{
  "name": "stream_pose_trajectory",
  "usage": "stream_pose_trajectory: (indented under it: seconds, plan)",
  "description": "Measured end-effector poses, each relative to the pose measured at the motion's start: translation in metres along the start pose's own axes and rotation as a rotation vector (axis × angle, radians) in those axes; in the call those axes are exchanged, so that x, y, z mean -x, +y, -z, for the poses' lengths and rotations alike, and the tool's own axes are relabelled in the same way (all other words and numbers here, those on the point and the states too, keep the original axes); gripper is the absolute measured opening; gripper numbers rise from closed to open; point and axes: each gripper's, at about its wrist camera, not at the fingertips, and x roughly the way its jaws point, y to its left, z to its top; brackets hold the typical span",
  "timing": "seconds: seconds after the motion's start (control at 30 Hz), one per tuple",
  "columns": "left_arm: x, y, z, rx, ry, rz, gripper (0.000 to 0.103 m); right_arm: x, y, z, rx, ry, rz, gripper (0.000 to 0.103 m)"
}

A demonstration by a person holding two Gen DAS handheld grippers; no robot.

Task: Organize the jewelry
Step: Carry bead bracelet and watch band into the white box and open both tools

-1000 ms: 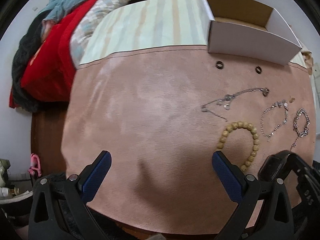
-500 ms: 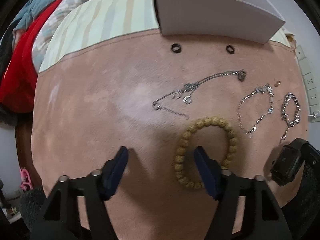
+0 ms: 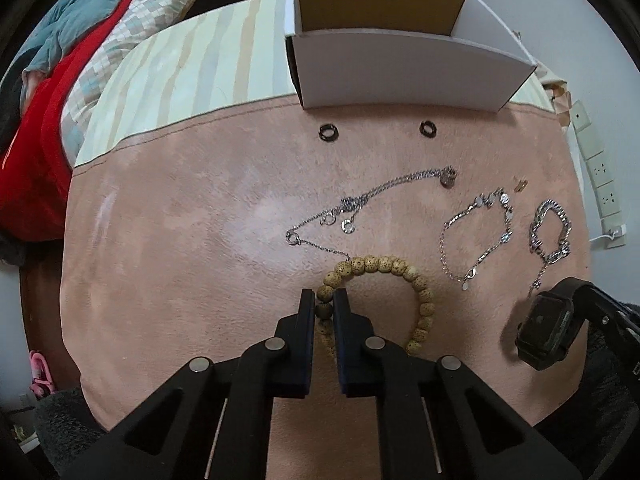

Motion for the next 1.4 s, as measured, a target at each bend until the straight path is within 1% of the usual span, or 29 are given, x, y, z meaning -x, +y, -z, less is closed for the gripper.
stream_pose_trajectory:
  seconds: [0.23,0.27,0.37,0.53,0.67,0.7,0.73,0.8,0.9,0.97,1.03,1.17,1.3,1.4]
  plan:
    - [0.032,0.003,-0.001,0.006,-0.056,0.032,0.006,0.012,0.006,-0.007,0.013,-0.021,-0.017,0.011]
    - [0.031,0.001,-0.008,0.006,-0.063,0.034,0.006,0.015,0.008,-0.008,0.016,-0.024,-0.02,0.011]
    - [0.044,-0.003,-0.016,0.012,-0.093,0.053,0.006,0.023,0.013,-0.012,0.026,-0.039,-0.033,0.011]
    - [0.069,0.007,-0.046,0.021,-0.146,0.099,0.006,0.04,0.021,-0.028,0.05,-0.07,-0.063,0.01]
    - [0.09,0.013,-0.077,0.021,-0.191,0.134,0.006,0.059,0.031,-0.058,0.084,-0.117,-0.091,0.01]
    - [0.097,0.014,-0.09,0.021,-0.209,0.141,0.006,0.063,0.034,-0.068,0.093,-0.13,-0.096,0.01]
    - [0.1,0.015,-0.096,0.021,-0.217,0.144,0.006,0.066,0.037,-0.078,0.105,-0.144,-0.098,0.01]
    - [0.107,0.018,-0.121,0.025,-0.244,0.147,0.006,0.072,0.046,-0.101,0.13,-0.176,-0.092,0.01]
    - [0.107,0.021,-0.154,0.031,-0.261,0.147,0.006,0.073,0.061,-0.137,0.169,-0.205,-0.084,0.01]
    - [0.099,0.022,-0.175,0.036,-0.251,0.151,0.006,0.068,0.069,-0.161,0.189,-0.201,-0.088,0.01]
    - [0.085,0.023,-0.194,0.041,-0.213,0.171,0.006,0.057,0.077,-0.182,0.21,-0.185,-0.081,0.01]
    - [0.054,0.026,-0.219,0.049,-0.148,0.186,0.006,0.029,0.089,-0.216,0.246,-0.136,-0.053,0.01]
    - [0.03,0.026,-0.232,0.047,-0.085,0.199,0.007,-0.003,0.096,-0.229,0.286,-0.069,-0.04,0.01]
    - [0.022,0.027,-0.239,0.061,-0.046,0.168,0.009,-0.024,0.098,-0.233,0.308,-0.02,-0.033,0.011]
